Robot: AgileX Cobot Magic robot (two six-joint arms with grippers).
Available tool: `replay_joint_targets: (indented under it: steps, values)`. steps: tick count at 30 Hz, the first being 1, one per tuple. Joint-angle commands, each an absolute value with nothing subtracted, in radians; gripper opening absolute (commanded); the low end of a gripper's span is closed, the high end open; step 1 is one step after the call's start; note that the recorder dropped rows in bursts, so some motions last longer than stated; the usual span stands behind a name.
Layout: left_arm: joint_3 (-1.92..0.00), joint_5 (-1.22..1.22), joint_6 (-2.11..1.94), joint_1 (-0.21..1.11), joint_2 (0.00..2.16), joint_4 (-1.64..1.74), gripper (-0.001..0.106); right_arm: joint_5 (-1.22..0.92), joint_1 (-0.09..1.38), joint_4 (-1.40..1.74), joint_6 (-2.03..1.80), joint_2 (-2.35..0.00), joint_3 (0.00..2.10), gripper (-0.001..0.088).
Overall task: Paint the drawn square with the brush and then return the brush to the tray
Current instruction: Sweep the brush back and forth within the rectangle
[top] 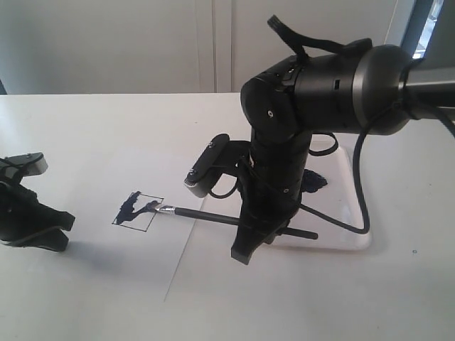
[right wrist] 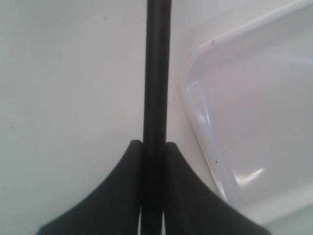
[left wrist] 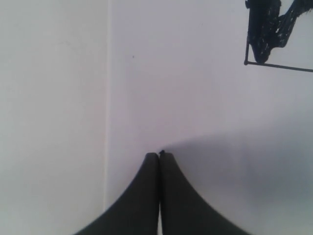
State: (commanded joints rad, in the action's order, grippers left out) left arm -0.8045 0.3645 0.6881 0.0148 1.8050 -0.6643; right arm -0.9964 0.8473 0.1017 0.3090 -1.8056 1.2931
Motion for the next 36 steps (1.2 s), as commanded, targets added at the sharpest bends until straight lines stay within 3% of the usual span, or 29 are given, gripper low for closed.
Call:
replay_joint_targets:
  steps: [36]
  values:
    - [-0.805, 0.367, 0.688, 0.015, 1.805, -0.664, 0.000, -1.090, 0.849, -0.041, 0.442, -1.770, 1.293, 0.0000]
